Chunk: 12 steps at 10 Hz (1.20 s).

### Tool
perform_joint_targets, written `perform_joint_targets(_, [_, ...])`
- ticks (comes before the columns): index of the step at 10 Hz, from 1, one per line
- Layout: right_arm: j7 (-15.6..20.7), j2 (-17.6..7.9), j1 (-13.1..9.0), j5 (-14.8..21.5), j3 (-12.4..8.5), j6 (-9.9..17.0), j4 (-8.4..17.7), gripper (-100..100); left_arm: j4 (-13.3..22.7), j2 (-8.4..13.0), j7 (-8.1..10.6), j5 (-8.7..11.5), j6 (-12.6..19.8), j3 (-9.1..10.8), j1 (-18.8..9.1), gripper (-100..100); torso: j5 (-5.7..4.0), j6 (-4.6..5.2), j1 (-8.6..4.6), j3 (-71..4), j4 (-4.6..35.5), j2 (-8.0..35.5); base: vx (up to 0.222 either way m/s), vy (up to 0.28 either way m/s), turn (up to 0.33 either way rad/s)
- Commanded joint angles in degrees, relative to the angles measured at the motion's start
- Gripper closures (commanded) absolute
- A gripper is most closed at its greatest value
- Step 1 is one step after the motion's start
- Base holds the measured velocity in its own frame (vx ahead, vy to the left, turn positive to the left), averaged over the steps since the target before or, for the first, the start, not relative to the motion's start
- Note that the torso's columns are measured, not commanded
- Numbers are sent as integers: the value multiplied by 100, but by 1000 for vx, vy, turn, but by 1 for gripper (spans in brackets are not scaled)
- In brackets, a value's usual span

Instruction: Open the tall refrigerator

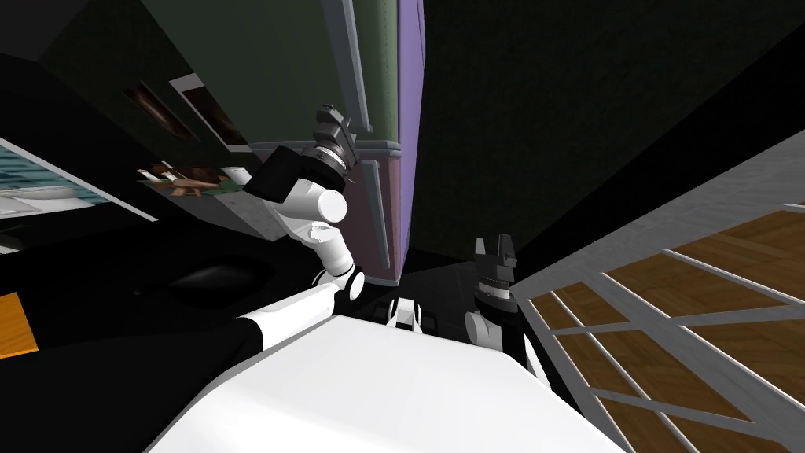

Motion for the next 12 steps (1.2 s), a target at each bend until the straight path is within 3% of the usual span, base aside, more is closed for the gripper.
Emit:
perform_joint_targets(1, [0, 0, 0, 0, 0, 0, 0, 0, -239, -81, 29, 225, 311, -66, -94, 100, 17, -20, 20, 13, 12, 12, -131, 230, -90])
perform_joint_targets(8, [0, -1, -1, 0, -1, 1, 1, 0, -1026, -370, 125, 1021, 1360, -248, -434, 100, 52, -60, 95, -22, 47, 0, -198, 280, -79])
perform_joint_targets(9, [0, -1, 0, 0, -1, 1, 1, 0, -927, -322, 138, 1039, 1398, -246, -397, 100, 53, -58, 91, -20, 43, -1, -113, 115, -61])
perform_joint_targets(11, [0, 0, 1, 0, 0, 0, 1, 0, -997, -406, 197, 1286, 1506, -316, -417, 100, 19, -31, 22, -64, 12, -66, -124, 201, -99])
perform_joint_targets(12, [0, 0, 1, 0, 0, 0, 0, 0, -997, -406, 197, 1286, 1506, -316, -417, 100, 28, -33, 53, -48, 23, -39, -125, 212, -78])
